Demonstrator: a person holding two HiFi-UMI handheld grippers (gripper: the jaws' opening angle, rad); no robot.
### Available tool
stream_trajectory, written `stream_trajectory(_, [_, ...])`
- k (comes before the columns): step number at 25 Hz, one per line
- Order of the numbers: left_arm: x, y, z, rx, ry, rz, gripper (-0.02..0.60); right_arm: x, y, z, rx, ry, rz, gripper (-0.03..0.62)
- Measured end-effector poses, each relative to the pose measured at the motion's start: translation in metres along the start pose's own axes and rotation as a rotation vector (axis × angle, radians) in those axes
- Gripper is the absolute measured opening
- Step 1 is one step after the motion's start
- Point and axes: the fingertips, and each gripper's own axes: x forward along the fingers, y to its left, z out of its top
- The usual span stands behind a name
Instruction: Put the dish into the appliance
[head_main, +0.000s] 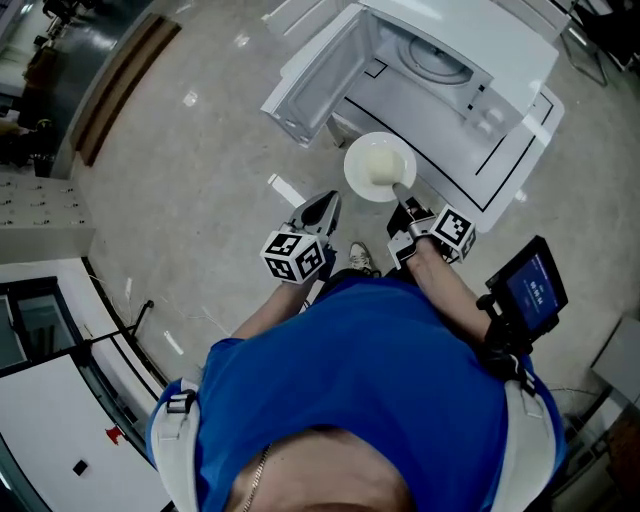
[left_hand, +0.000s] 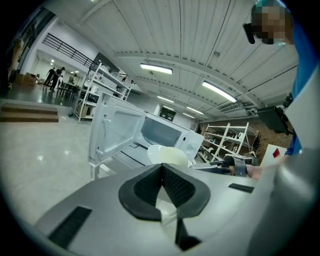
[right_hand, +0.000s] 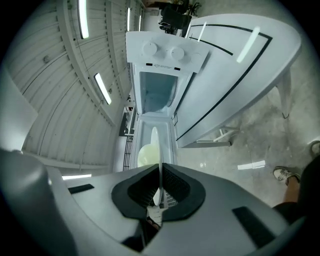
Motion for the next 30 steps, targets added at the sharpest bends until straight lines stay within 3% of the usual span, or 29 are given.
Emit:
stream_trajectory(9, [0.015, 0.03, 0.016, 0.036, 0.056, -0.124, 0.006, 0.032, 0.001, 0.009, 0.04, -0.155, -0.003, 0.009])
stream_trajectory(15, [0.046, 0.04, 0.024, 0.048, 0.074, -0.168, 0.006, 0.052, -0.004, 0.046, 0.058, -0.235, -0.002, 0.011])
stream_trajectory(21, [0.052, 0.039, 0.037, 0.06, 0.072, -0.187, 0.006, 0.058, 0.005, 0.07, 0.059, -0.297, 0.008, 0.011])
stream_trajectory(26, [0.113, 0.042, 0.05, 0.056, 0.09, -0.187, 0.006, 0.085, -0.006, 0.132, 0.068, -0.317, 0.001, 0.009])
stream_trajectory(30, [0.122, 0.04, 0.055, 0.06, 0.096, -0.198, 0.006, 0.091, -0.004, 0.146, 0.067, -0.341, 0.0, 0.011])
